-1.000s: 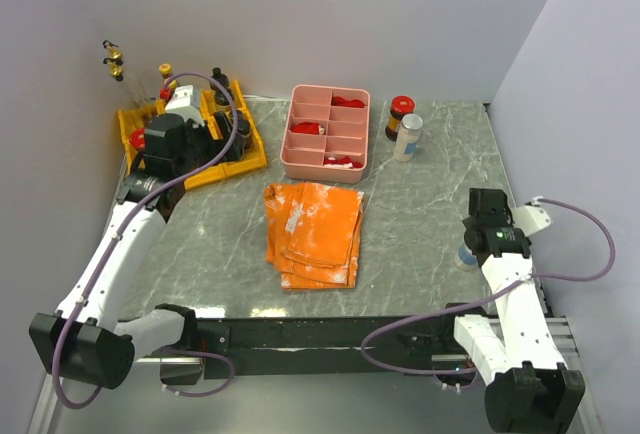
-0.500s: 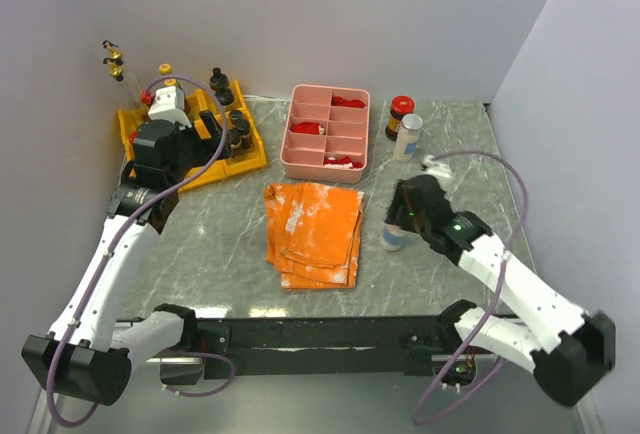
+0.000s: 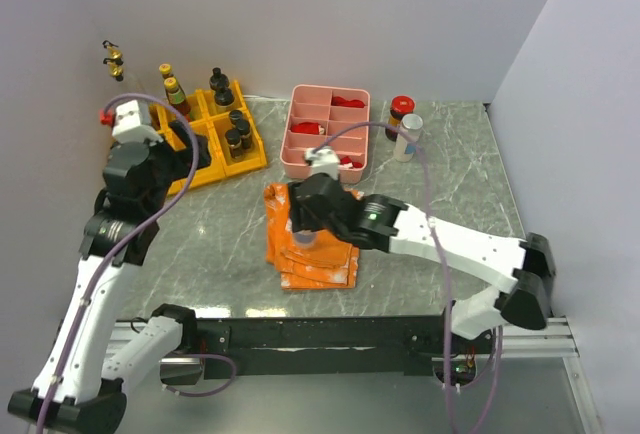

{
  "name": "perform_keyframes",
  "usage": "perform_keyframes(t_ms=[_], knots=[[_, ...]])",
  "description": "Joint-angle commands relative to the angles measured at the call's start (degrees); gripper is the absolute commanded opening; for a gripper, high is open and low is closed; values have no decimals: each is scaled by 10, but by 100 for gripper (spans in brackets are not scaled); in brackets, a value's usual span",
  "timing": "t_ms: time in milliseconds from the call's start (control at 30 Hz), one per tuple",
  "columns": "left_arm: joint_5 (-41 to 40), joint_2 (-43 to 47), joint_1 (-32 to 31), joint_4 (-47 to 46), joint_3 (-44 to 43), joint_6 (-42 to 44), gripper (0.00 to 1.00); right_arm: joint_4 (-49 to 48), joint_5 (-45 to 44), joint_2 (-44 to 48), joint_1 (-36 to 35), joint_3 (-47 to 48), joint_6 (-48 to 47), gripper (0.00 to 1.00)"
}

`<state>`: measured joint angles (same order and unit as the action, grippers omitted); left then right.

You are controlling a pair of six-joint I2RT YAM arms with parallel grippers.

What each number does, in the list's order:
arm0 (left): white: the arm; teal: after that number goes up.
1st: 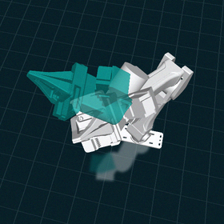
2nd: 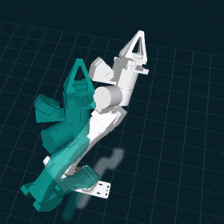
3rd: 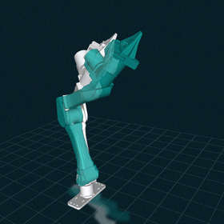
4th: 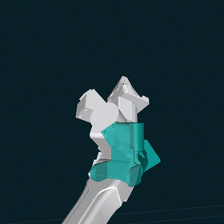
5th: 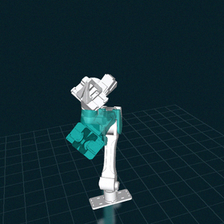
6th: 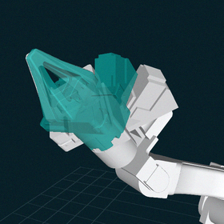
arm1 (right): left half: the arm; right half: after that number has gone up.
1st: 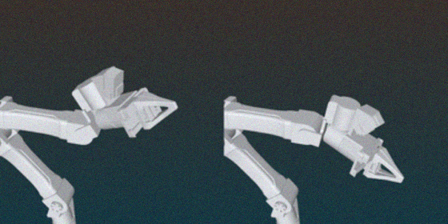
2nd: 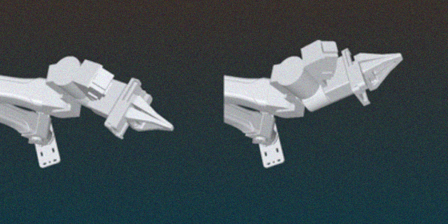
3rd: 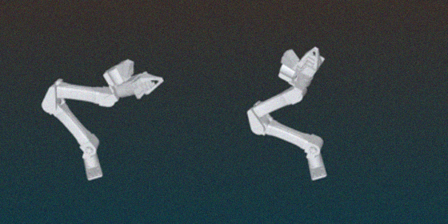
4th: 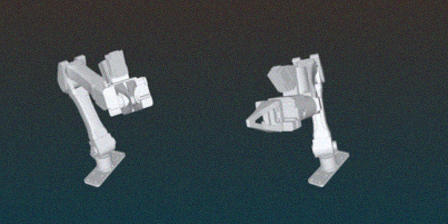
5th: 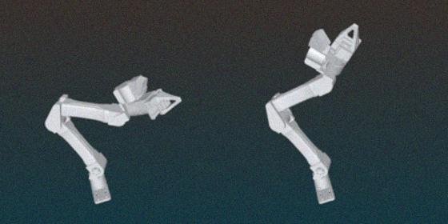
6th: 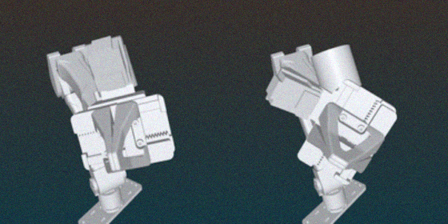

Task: Organize the condiment bottles
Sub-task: Place the bottle at the center of the board.

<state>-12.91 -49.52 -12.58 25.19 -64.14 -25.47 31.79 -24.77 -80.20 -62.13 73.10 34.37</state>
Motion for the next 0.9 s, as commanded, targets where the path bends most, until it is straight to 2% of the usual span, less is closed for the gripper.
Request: perform_keyframes(t_ms=[0,200,333,533,733,767,833,867], knots=[[-38,51,-1,40,-35,-26,96,-83,3,-65,-47,80,-31,30],[-20,77,-1,85,-55,-33,96,-137,37,-181,-84,166,-67,33],[-26,99,-1,95,-51,-35,96,-137,40,-269,-99,233,-76,33],[-29,127,-1,99,-40,-31,96,-154,22,-332,-110,259,-93,36],[-25,125,-1,106,-25,-35,96,-168,3,-343,-111,243,-94,51],[-20,123,-1,106,-23,-36,96,-168,3,-342,-111,241,-95,59],[-14,118,-1,112,-19,-42,96,-160,5,-335,-111,239,-95,65],[-16,115,-1,122,-17,-46,96,-156,6,-330,-112,238,-93,72]])
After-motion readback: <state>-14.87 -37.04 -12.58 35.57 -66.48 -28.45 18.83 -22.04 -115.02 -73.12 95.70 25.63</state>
